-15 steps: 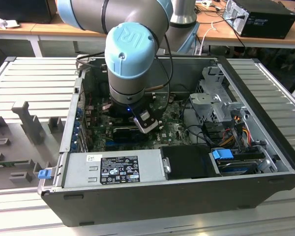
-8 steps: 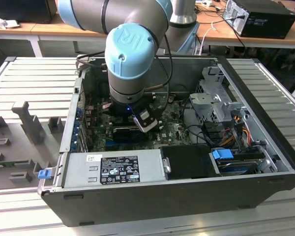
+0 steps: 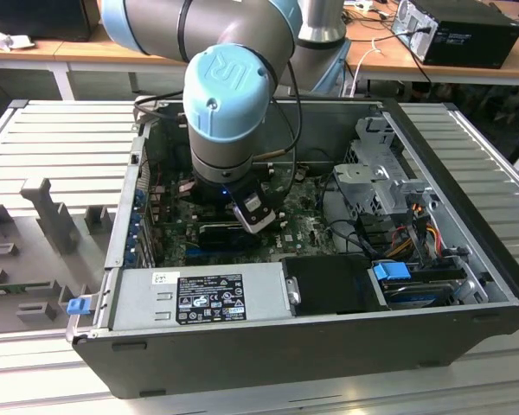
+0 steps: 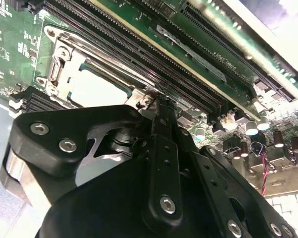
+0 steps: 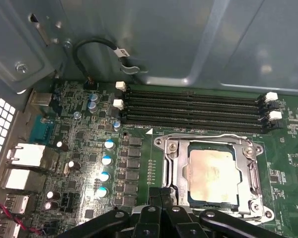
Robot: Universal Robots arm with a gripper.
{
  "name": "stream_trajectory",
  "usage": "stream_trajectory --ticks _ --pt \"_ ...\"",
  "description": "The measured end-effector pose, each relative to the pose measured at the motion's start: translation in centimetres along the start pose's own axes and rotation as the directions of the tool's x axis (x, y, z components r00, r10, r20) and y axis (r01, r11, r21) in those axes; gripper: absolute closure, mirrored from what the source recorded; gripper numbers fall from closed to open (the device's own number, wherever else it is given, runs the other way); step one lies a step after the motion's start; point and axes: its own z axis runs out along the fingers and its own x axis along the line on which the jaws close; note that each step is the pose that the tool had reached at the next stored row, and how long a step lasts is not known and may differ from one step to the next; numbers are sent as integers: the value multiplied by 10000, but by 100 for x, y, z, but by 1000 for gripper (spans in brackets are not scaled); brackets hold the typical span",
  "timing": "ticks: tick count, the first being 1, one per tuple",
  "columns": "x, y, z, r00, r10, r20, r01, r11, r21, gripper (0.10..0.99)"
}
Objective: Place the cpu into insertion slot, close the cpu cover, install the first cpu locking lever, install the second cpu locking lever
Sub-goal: 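Install the second cpu locking lever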
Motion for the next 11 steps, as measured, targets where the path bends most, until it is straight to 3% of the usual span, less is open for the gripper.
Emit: stream_trajectory --ticks 3,9,11 --pt "6 8 -15 10000 -3 4 3 10000 -14 980" --pt "2 146 -291 10000 0 1 0 10000 -5 980" --pt "1 167 -326 10000 0 1 0 10000 -3 980"
